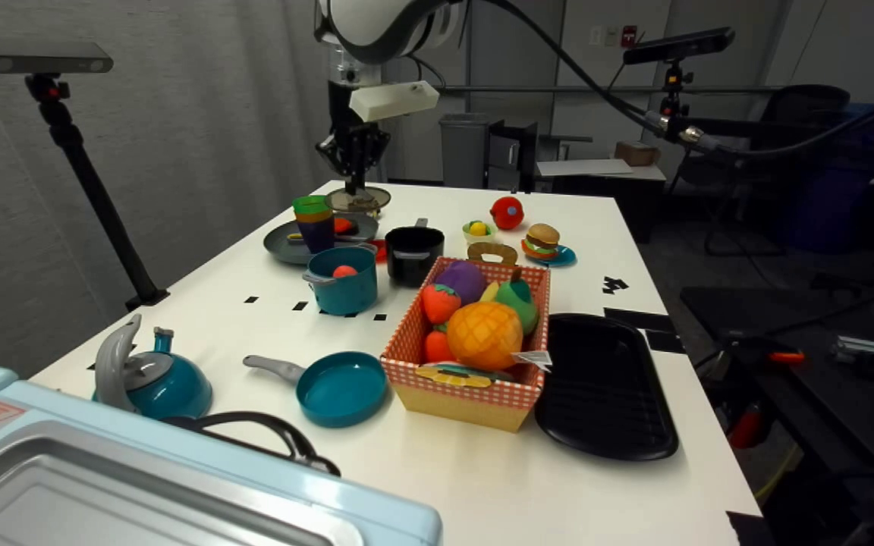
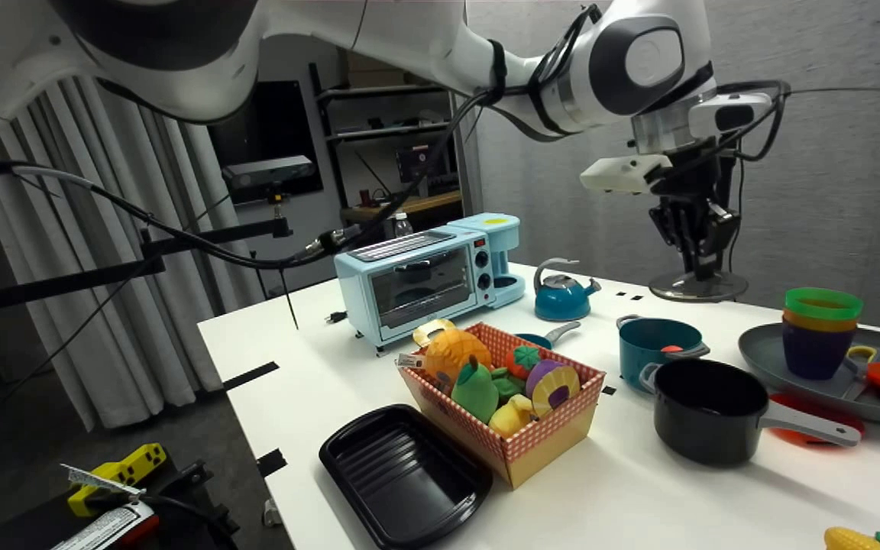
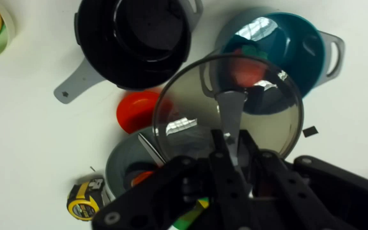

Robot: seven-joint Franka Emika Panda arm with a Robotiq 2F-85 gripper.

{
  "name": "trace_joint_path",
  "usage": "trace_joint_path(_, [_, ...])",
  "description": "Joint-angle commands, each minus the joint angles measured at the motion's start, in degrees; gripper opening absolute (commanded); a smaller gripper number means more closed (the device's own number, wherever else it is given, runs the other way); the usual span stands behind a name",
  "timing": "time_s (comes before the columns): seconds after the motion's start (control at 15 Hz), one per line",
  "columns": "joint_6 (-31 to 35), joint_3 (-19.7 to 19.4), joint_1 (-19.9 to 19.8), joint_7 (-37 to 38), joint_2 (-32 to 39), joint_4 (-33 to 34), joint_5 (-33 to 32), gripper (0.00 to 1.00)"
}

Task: Transfer the lid from the black pot to the blue pot

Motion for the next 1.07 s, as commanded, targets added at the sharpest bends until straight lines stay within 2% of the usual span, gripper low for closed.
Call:
trace_joint_path(0.0, [0.8,0.7,2.7,2.2,-0.6,2.0,-0.1,0.04])
trace_joint_path(0.4, [0.9,-0.1,7.0,5.7,1.5,3.4,-0.9,0.04])
trace_joint_path(1.0, [0.7,-1.9,6.5,6.0,4.0,3.0,-0.8,0.04])
